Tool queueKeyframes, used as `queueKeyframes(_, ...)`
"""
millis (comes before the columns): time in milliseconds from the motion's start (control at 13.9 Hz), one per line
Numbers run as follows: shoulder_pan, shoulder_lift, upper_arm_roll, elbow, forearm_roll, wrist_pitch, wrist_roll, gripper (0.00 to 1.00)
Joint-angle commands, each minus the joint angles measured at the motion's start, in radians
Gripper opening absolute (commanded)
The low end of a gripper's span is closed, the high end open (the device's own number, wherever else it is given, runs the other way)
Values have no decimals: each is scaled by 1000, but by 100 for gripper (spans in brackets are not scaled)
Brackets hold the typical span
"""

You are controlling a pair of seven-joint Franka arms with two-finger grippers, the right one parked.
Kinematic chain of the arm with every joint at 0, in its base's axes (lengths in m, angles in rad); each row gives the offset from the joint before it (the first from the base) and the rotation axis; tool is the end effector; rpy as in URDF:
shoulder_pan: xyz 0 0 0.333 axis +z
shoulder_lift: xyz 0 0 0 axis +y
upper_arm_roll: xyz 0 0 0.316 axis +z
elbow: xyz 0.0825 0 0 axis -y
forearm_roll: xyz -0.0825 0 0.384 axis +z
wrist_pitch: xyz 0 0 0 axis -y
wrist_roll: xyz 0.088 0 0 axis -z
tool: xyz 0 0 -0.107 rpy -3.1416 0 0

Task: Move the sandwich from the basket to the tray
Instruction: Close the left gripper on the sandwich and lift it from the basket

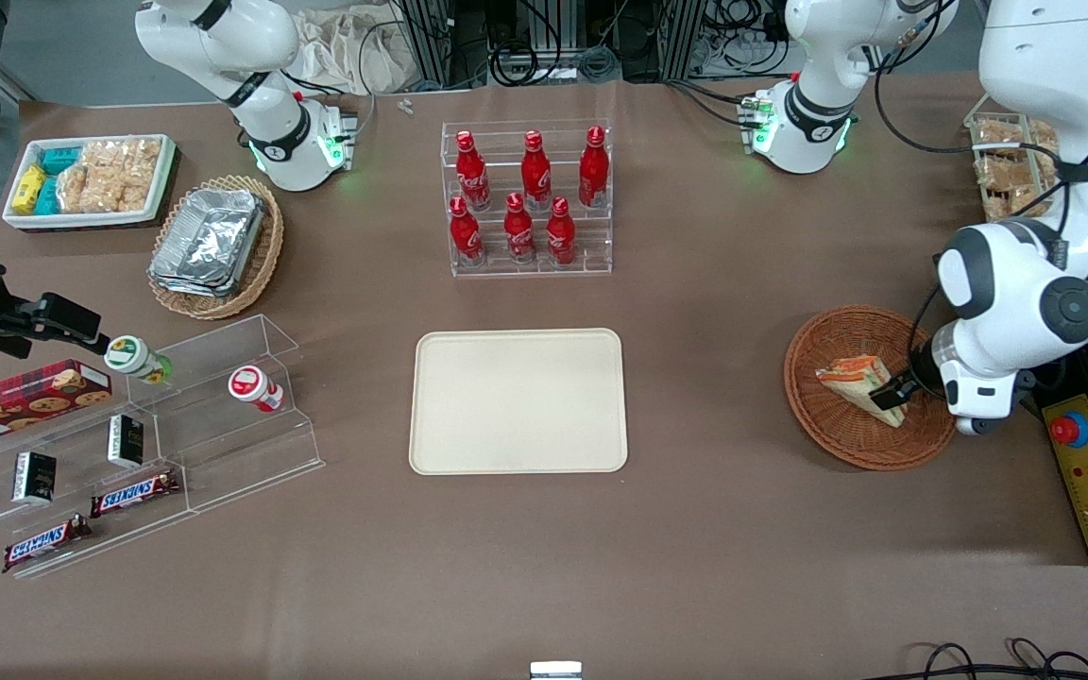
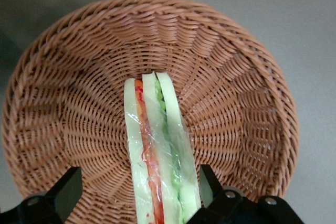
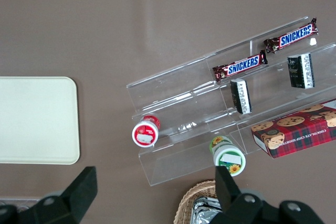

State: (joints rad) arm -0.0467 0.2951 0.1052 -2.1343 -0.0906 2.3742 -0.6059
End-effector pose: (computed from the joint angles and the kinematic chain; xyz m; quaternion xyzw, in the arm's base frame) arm 0.5654 0.0317 0.2638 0.9341 0.3557 -0.0295 0.0076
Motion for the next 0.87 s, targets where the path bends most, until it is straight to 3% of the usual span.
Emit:
queueKeyframes(0, -4, -10, -6, -42, -11, 46, -72, 98)
queueKeyframes(505, -7, 32, -18, -16, -9, 54, -141, 90)
queueKeyframes(649, -7, 33, -19, -10, -9, 54, -143, 79)
queueKeyframes(794, -7, 30, -19, -1, -9, 43, -158, 57)
